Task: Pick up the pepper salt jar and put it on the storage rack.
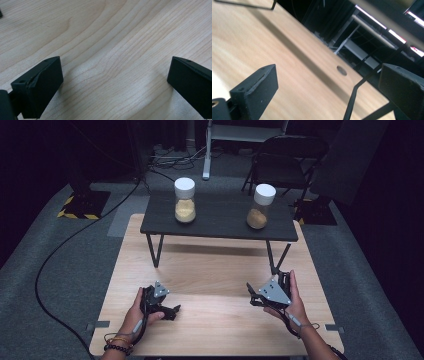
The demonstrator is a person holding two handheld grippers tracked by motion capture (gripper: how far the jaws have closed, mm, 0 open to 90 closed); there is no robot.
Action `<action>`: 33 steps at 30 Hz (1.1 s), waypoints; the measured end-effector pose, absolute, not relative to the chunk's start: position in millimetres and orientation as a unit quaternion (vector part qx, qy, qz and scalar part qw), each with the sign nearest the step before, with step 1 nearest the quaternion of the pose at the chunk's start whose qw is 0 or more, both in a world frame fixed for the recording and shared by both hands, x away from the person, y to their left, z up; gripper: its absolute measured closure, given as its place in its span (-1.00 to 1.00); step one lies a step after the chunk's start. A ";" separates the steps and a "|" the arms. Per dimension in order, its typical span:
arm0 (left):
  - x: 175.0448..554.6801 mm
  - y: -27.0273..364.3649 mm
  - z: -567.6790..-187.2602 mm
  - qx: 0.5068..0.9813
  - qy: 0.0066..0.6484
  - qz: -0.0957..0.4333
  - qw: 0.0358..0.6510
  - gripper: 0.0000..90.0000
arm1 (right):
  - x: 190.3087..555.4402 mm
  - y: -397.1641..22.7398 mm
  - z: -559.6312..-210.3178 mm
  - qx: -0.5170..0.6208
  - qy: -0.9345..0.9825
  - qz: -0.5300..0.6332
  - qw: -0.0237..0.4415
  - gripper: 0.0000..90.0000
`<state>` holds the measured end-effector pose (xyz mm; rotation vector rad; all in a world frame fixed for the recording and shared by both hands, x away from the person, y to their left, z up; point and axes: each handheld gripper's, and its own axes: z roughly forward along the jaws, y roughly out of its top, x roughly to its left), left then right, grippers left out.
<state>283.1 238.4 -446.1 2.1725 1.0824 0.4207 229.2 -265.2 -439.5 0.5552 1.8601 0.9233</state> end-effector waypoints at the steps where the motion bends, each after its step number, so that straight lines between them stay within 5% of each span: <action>1: 283.1 238.3 -446.1 0.832 0.415 0.161 0.333 -0.99 | 228.9 -265.6 -441.1 0.228 0.763 0.375 0.475 -0.95; 33: 283.3 238.4 -445.8 0.832 0.415 0.160 0.332 -0.99 | 238.3 -291.7 -462.8 0.357 0.805 0.302 0.366 -0.95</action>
